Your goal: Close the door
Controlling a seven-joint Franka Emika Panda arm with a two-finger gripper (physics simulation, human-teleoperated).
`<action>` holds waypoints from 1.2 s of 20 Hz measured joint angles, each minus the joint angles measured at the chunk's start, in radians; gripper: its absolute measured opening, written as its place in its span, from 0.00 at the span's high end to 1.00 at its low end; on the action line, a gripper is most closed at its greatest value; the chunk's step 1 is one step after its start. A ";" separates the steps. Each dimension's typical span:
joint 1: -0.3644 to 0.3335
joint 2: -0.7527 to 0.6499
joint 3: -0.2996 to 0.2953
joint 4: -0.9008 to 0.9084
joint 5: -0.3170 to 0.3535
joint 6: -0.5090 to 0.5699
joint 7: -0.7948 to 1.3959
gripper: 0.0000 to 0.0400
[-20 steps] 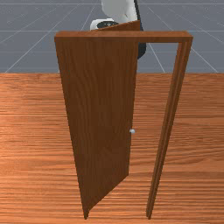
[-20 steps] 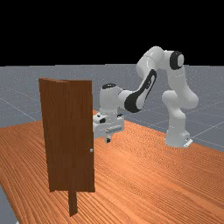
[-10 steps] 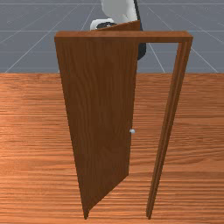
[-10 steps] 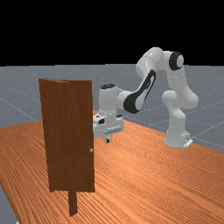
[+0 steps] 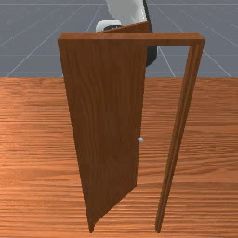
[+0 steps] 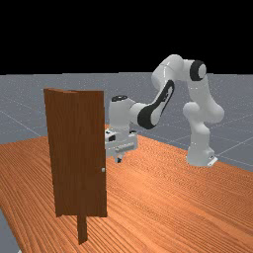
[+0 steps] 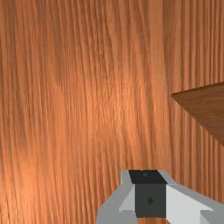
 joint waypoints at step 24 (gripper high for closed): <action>0.008 0.042 -0.003 0.127 0.004 -0.086 0.034 1.00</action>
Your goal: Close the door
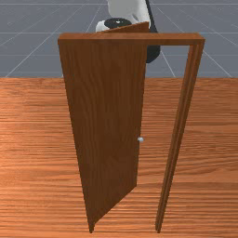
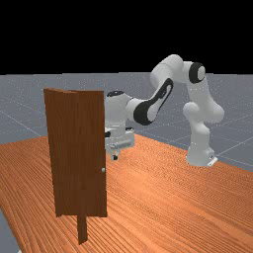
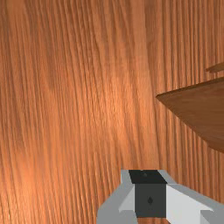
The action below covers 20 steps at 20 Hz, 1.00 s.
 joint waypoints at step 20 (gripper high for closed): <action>0.068 0.007 0.021 0.013 -0.015 -0.010 0.090 1.00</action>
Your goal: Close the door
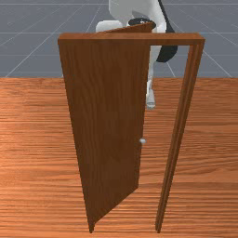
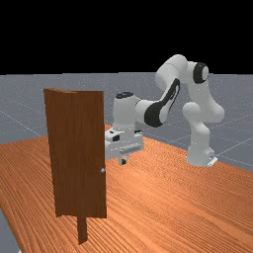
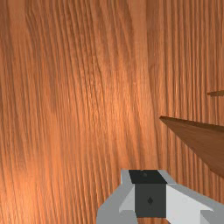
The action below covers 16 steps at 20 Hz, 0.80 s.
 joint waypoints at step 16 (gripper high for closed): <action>0.003 0.025 0.002 0.027 0.001 -0.003 0.001 1.00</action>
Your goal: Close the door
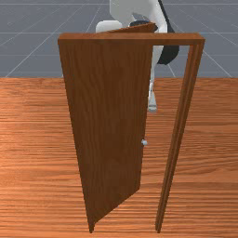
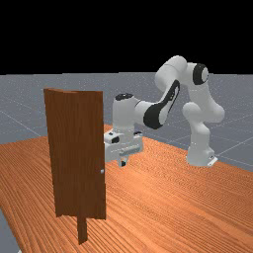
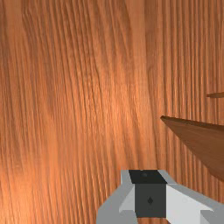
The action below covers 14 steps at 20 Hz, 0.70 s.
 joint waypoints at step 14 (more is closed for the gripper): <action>-0.001 -0.005 0.000 0.003 0.000 -0.007 -0.001 1.00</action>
